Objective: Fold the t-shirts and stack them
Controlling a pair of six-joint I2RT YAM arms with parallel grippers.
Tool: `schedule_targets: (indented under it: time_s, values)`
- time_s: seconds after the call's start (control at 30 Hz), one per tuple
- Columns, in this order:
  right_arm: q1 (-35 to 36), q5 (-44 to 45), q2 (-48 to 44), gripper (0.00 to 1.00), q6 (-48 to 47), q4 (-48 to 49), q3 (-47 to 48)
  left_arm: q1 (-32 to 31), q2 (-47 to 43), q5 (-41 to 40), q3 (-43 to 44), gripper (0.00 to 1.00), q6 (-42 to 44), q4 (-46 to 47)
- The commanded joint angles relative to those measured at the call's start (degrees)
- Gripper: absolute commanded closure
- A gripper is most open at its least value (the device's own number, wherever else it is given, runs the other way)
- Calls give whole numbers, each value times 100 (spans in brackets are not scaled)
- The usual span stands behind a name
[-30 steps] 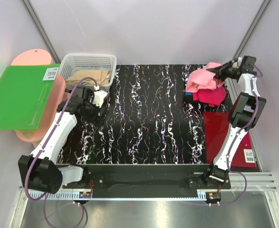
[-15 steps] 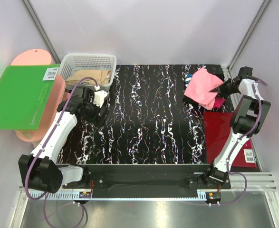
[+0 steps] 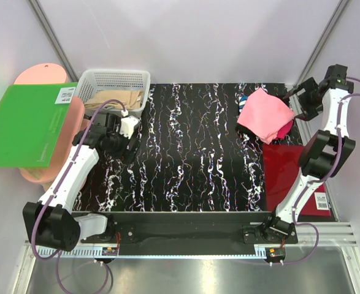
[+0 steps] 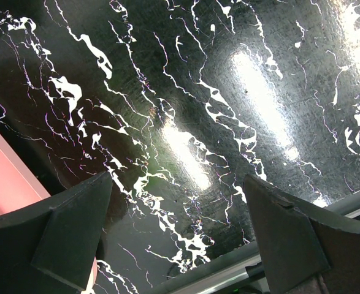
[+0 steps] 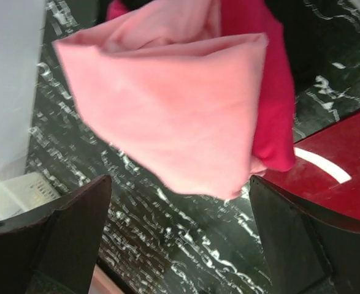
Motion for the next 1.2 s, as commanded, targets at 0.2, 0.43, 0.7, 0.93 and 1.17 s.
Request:
schedule_targets:
  time_s: [0.2, 0.43, 0.7, 0.93, 1.17]
  values:
    - [191, -2733, 575, 0, 92, 497, 495, 42, 132, 413, 323, 6, -151, 65]
    - [411, -2734, 1877, 0, 4, 603, 1620, 51, 317, 229, 464, 6, -107, 21]
    - [332, -2128, 3274, 0, -189, 533, 2858, 60, 572, 97, 640, 6, -28, -41]
    - [323, -2180, 3619, 0, -330, 542, 3097, 95, 818, 70, 605, 7, 33, -49]
    - [393, -2540, 2724, 0, 3, 717, 3528, 139, 756, 88, 570, 7, 86, -41]
